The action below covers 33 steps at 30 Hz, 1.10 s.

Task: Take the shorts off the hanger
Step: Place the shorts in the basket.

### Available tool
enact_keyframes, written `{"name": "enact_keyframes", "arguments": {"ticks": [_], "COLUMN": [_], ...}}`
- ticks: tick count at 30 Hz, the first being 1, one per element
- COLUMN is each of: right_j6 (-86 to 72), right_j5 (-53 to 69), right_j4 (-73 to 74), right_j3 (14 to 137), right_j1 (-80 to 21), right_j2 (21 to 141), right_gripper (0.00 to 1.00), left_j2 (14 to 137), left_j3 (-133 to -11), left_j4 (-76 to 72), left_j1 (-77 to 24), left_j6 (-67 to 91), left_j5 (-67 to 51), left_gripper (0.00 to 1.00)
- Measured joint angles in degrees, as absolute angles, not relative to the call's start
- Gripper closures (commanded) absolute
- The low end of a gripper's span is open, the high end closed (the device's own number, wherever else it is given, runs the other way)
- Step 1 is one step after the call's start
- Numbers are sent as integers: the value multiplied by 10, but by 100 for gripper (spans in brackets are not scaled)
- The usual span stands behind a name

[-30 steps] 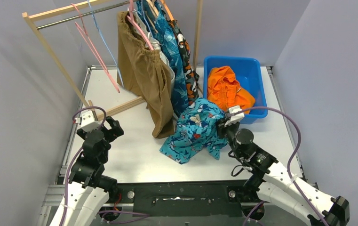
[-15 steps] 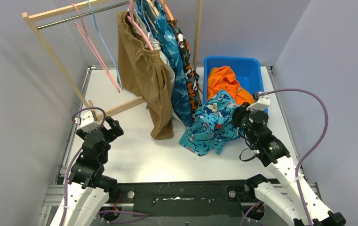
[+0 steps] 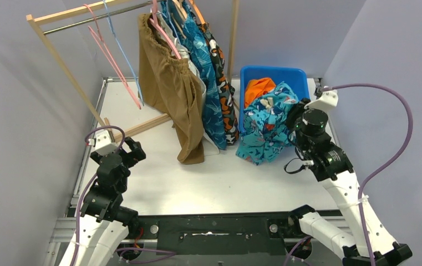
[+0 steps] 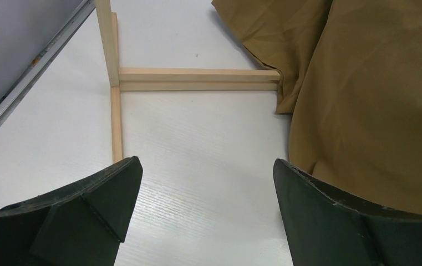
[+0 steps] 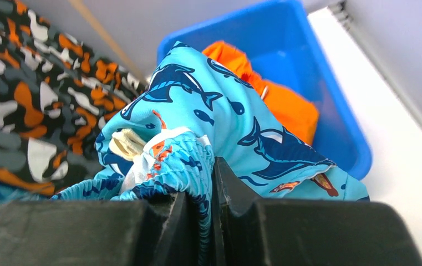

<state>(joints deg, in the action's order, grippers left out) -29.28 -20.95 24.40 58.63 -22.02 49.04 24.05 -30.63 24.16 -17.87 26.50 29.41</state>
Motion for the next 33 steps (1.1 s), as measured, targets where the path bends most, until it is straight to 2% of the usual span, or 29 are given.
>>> {"name": "enact_keyframes", "arguments": {"ticks": [4,16,19,23,29,33], "right_j6": [-252,-157,-135,-120,-116,-114], "right_j5": [-232,-226,-213,-173,-66,-24], "right_j4": [238,241,237,233,230,272], "right_j3": [658,993,1032,985,774,753], "right_j1": [-203,-105,-76,-55,-54,-56], "right_j2": [545,788,819,824,828,883], "right_gripper": [100,100,100,100,100,100], "left_j2": [237,232,230,226,225,225], "left_j3": [-306,-306,-306,-306,-306,-306], "left_j4": [241,241,242,242,242,241], "left_j1": [-179,-178,-178,-178,-178,-178], "left_j6": [265,265,265,265,265,265], "left_j5": [292,283,282,282,281,280], "left_gripper": [10,10,10,10,10,10]}}
